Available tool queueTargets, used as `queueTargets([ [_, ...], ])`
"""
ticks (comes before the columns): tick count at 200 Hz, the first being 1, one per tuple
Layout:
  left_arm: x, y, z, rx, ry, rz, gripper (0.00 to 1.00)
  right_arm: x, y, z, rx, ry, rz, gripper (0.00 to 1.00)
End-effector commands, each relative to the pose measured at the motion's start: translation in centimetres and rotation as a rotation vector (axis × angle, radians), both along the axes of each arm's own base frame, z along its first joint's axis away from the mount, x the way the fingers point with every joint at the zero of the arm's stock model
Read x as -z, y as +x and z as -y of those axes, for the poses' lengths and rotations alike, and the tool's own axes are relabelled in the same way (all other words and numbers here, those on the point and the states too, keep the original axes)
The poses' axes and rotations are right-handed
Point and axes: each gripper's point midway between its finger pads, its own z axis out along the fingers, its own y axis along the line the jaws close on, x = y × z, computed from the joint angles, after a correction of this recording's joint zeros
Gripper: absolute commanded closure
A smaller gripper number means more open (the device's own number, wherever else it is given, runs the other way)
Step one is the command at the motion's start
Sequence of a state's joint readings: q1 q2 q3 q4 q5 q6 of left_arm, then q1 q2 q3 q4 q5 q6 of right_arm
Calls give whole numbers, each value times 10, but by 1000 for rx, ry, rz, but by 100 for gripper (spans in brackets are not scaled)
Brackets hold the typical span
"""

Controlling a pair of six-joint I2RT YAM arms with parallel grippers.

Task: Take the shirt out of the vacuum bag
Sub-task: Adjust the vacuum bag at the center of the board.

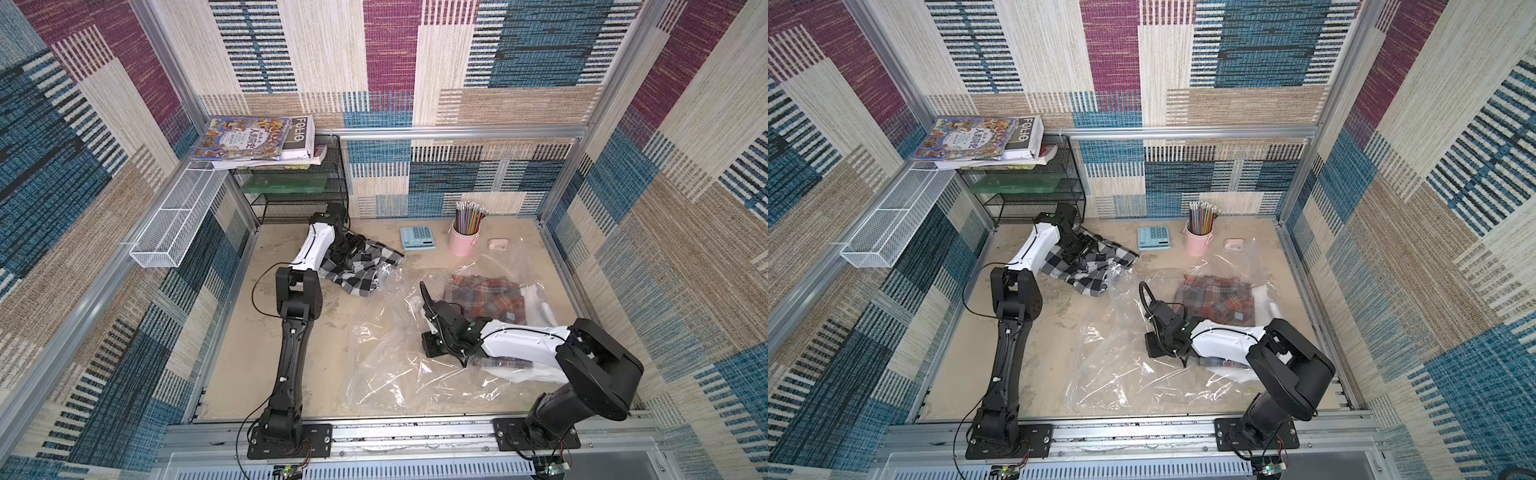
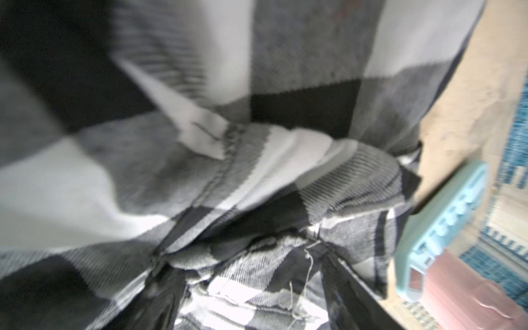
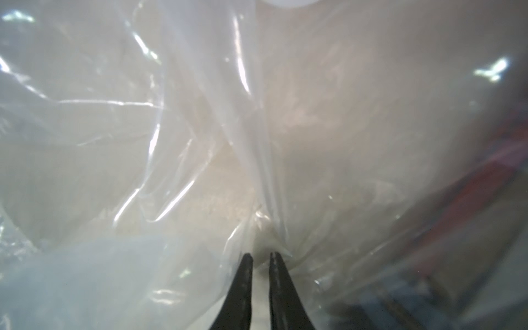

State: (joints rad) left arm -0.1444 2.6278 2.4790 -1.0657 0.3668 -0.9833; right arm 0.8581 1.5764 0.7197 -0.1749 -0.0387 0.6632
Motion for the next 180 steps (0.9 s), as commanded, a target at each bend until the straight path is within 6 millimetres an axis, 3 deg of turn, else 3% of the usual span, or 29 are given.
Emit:
queueTargets([
  [1, 18, 14, 1, -72, -8, 11, 23, 30, -77, 56, -49, -253, -299, 84],
  [44, 7, 9, -13, -109, 30, 23, 23, 37, -116, 59, -116, -278, -380, 86],
  [63, -4, 9, -5, -103, -19, 62, 21, 37, -126, 62, -134, -294, -392, 85],
  [103, -80, 4, -11, -16, 12, 221, 9, 30, -130, 62, -160, -286, -389, 85],
  [138, -127, -28, -20, 152, 92, 287, 6, 34, -135, 70, -166, -311, -401, 85],
  [155, -127, -46, -15, 275, 121, 303, 8, 34, -131, 66, -165, -299, -386, 85],
  [180, -89, -85, -11, 438, 130, 173, 21, 29, -113, 55, -159, -278, -356, 85],
])
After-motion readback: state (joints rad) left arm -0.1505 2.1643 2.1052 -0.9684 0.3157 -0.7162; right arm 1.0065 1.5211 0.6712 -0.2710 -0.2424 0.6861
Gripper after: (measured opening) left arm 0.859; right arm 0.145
